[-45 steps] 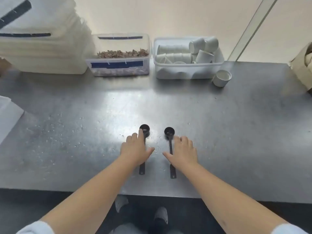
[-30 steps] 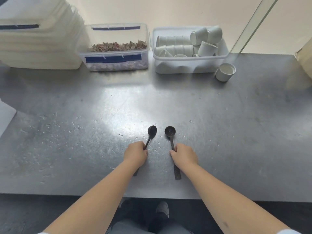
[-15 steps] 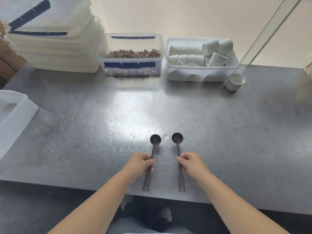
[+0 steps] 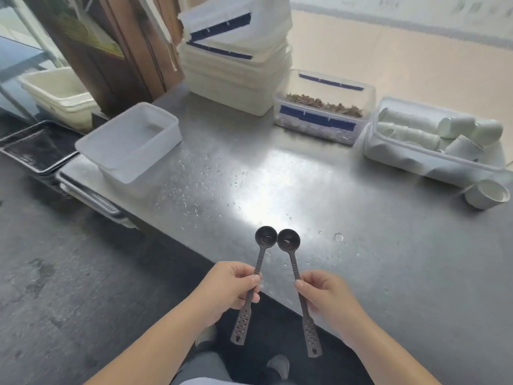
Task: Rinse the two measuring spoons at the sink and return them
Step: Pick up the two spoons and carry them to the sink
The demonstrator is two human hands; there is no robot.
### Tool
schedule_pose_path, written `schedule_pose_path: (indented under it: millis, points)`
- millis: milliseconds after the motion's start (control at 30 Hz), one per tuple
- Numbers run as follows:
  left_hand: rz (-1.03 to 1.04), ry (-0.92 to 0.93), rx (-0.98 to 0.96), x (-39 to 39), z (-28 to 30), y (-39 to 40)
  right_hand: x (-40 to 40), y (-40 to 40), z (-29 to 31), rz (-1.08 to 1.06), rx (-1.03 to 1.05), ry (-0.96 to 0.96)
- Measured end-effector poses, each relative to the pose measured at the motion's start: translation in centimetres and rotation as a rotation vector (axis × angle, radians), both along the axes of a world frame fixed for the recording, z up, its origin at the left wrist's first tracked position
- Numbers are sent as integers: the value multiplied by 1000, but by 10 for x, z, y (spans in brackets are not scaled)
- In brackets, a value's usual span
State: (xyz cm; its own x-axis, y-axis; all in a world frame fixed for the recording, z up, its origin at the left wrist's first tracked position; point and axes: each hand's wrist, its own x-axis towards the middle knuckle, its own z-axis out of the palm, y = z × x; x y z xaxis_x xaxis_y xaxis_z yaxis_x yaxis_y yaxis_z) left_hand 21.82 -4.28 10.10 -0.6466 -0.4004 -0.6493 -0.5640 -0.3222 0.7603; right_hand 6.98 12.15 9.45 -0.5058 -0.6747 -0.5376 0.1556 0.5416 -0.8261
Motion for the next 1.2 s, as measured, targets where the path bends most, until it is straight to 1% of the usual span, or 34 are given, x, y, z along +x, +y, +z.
schedule_pose_path:
  millis: [100, 300, 467, 633, 900, 1200]
  points:
    - [101, 0, -33, 48, 12, -12, 28, -27, 14, 153, -2, 22]
    - [313, 10, -61, 158, 30, -40, 103, -97, 37, 387, -35, 163]
    - [502, 54, -59, 263, 44, -65, 188, -169, 53, 588, -77, 179]
    - [671, 79, -94, 376, 55, -92, 291, -239, 56, 786, -156, 184]
    - [1013, 90, -97, 539, 67, -110, 459, -331, 51, 1043, -201, 37]
    - [1425, 86, -105, 666, 58, -141, 625, -443, 36, 1378, -184, -145]
